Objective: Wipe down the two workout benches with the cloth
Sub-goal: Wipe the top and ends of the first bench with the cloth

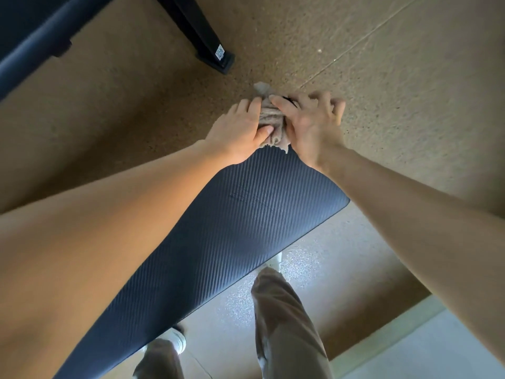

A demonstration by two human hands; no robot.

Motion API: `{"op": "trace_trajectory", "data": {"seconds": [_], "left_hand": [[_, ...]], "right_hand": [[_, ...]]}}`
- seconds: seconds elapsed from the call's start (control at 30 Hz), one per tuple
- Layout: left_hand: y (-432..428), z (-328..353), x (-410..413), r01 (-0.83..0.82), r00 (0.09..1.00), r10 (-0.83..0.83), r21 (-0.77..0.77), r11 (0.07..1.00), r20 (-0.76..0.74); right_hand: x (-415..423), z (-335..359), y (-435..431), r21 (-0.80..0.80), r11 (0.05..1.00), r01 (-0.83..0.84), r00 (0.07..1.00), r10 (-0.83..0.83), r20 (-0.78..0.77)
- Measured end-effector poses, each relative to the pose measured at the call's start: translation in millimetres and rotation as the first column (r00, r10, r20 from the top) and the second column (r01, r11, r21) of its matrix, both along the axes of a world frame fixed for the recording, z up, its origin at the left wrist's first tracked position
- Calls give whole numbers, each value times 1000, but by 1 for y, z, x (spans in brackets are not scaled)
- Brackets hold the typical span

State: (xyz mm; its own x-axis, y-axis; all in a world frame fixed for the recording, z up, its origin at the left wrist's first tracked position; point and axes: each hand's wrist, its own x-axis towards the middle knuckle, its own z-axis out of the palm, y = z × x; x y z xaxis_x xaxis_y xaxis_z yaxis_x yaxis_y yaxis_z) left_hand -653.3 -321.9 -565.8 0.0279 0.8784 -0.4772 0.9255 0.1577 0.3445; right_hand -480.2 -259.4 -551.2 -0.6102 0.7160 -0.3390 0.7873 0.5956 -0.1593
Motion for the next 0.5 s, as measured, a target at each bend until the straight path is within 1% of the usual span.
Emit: {"op": "trace_trajectory", "data": {"seconds": [0.07, 0.13, 0.17, 0.23, 0.3, 0.43, 0.5], "left_hand": [[15, 1, 10, 33, 999, -33, 7, 999, -18], [26, 3, 19, 96, 994, -94, 28, 995, -60], [32, 3, 25, 159, 984, -154, 45, 986, -92], [41, 3, 38, 316, 940, -304, 56, 947, -153], [45, 3, 55, 435, 884, -422, 24, 900, -200], [35, 8, 92, 555, 812, -543, -5, 832, -213], [27, 10, 107, 585, 796, -576, -4, 811, -184]], "right_hand": [[9, -3, 1, -78, 992, 95, 989, -103, -110], [19, -6, 1, -162, 969, 188, 954, -220, -205], [26, -6, 1, -181, 958, 222, 946, -256, -198], [46, -9, 0, -214, 941, 263, 946, -295, -131], [71, -11, -6, -290, 910, 296, 935, -339, -109], [125, -4, -33, -480, 830, 283, 885, -419, -202], [145, 7, -45, -585, 737, 340, 833, -525, -177]]}}
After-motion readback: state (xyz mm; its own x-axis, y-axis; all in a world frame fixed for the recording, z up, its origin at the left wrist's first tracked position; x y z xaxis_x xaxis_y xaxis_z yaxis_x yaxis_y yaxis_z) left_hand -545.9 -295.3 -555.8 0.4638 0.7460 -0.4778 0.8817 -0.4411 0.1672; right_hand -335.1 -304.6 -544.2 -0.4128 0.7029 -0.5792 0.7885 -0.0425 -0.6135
